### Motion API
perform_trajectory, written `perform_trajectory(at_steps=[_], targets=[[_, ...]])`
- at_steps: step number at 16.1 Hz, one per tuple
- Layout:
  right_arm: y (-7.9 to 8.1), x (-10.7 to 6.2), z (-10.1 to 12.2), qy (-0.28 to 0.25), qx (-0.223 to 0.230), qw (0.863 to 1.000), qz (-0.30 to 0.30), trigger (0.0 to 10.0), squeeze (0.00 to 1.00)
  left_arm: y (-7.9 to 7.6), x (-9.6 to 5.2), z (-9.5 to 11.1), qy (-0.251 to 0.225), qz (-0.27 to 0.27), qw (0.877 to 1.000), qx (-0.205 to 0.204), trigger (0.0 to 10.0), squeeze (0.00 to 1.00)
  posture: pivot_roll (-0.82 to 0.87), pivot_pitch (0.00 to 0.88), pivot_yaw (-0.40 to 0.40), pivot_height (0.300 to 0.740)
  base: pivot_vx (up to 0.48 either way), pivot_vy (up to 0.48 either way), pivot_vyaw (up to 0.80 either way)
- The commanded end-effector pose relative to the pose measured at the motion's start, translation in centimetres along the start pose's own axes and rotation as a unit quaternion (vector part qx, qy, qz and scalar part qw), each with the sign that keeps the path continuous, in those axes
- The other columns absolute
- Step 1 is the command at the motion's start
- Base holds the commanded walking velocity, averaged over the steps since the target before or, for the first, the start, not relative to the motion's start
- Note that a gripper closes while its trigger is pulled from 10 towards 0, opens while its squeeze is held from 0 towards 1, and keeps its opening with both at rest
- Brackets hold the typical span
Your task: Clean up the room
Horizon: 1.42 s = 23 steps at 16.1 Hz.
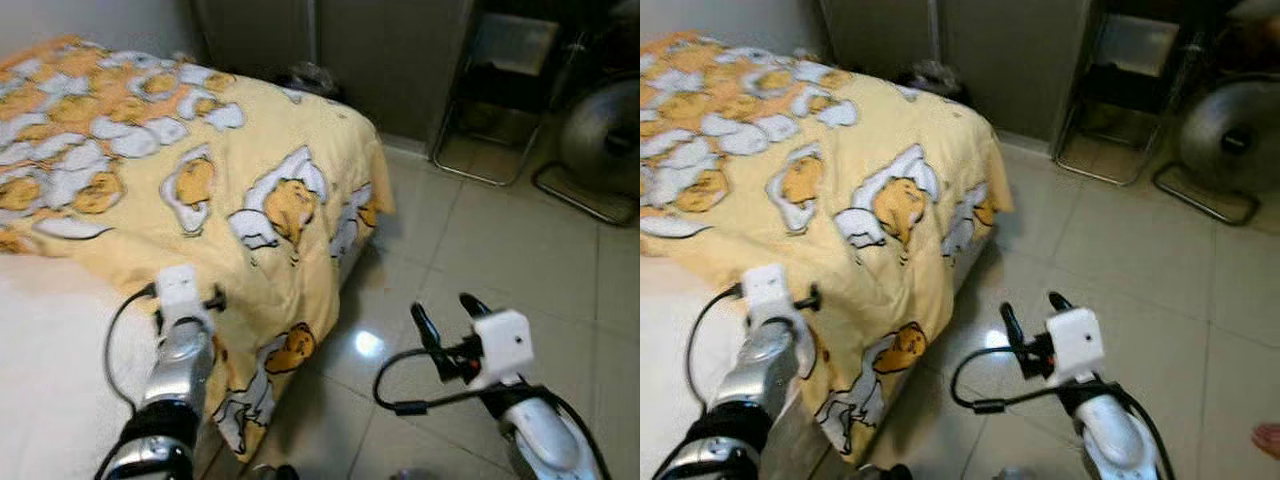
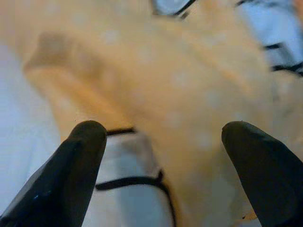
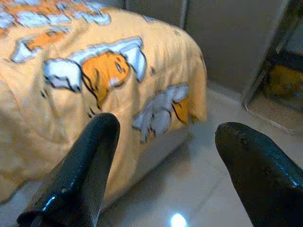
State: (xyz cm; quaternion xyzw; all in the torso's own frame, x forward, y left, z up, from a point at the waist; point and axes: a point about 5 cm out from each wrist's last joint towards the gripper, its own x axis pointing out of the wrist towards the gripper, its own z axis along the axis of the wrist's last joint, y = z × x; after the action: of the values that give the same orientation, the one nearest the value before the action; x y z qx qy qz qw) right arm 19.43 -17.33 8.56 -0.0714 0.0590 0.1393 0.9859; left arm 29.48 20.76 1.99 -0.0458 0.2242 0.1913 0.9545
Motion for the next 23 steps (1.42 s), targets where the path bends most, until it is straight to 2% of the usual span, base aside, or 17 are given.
perform_trajectory(at_steps=[1,2,4,8,9,10,12,13,14,15,19,23], targets=[[0.0,-0.1,0.6,-0.007,0.010,1.000,0.007,10.0,0.00,0.6,0.2,-0.3,0.008,0.021,1.000,-0.012,10.0,0.00,-0.29,0.122,0.103,0.740,0.000,0.000,0.00],[0.1,-0.2,0.8,-0.009,0.018,1.000,0.015,10.0,0.00,0.8,0.2,-0.6,0.014,0.026,0.999,-0.016,10.0,0.00,-0.29,0.130,0.100,0.740,0.000,0.000,0.00],[1.0,0.2,1.4,-0.012,0.031,0.996,0.087,10.0,0.00,2.5,0.0,-2.3,0.043,0.069,0.996,-0.045,10.0,0.00,-0.29,0.143,0.094,0.740,0.000,0.000,0.00],[1.1,0.5,1.1,0.008,0.037,0.992,0.121,10.0,0.00,3.7,-0.2,-3.2,0.062,0.100,0.990,-0.079,10.0,0.00,-0.28,0.151,0.086,0.740,0.000,0.000,0.00],[1.3,0.5,1.0,0.015,0.046,0.990,0.133,10.0,0.00,3.5,-0.3,-3.8,0.074,0.095,0.988,-0.096,4.0,0.00,-0.28,0.155,0.085,0.740,0.000,0.000,0.00],[1.6,0.6,0.8,0.024,0.051,0.987,0.148,10.0,0.00,3.2,-0.5,-4.2,0.083,0.085,0.986,-0.115,0.3,0.00,-0.28,0.158,0.085,0.740,0.000,0.000,0.00],[1.8,0.6,0.7,0.031,0.061,0.985,0.160,10.0,0.00,2.2,-0.6,-4.8,0.101,0.051,0.982,-0.154,0.1,0.00,-0.28,0.158,0.085,0.740,0.000,0.000,0.00],[1.9,0.6,0.7,0.036,0.065,0.983,0.165,10.0,0.00,1.6,-0.7,-5.0,0.108,0.028,0.979,-0.170,3.5,0.00,-0.27,0.162,0.086,0.740,0.000,0.000,0.00],[1.9,0.6,0.7,0.037,0.066,0.983,0.168,10.0,0.00,1.3,-0.8,-5.0,0.105,0.015,0.978,-0.177,3.3,0.00,-0.27,0.164,0.088,0.740,0.000,0.000,0.00],[2.0,0.6,0.7,0.040,0.069,0.982,0.171,10.0,0.00,0.7,-0.9,-4.8,0.096,-0.009,0.977,-0.191,0.0,0.00,-0.27,0.164,0.088,0.740,0.000,0.000,0.00],[2.1,0.6,0.7,0.044,0.072,0.981,0.176,10.0,0.00,-0.3,-1.0,-5.1,0.100,-0.046,0.975,-0.194,0.0,0.00,-0.27,0.160,0.088,0.740,0.000,0.000,0.00],[2.2,0.7,0.8,0.043,0.074,0.980,0.177,10.0,0.00,-0.2,-1.0,-5.7,0.104,-0.052,0.974,-0.192,0.0,0.00,-0.28,0.158,0.085,0.740,0.000,0.000,0.00]])
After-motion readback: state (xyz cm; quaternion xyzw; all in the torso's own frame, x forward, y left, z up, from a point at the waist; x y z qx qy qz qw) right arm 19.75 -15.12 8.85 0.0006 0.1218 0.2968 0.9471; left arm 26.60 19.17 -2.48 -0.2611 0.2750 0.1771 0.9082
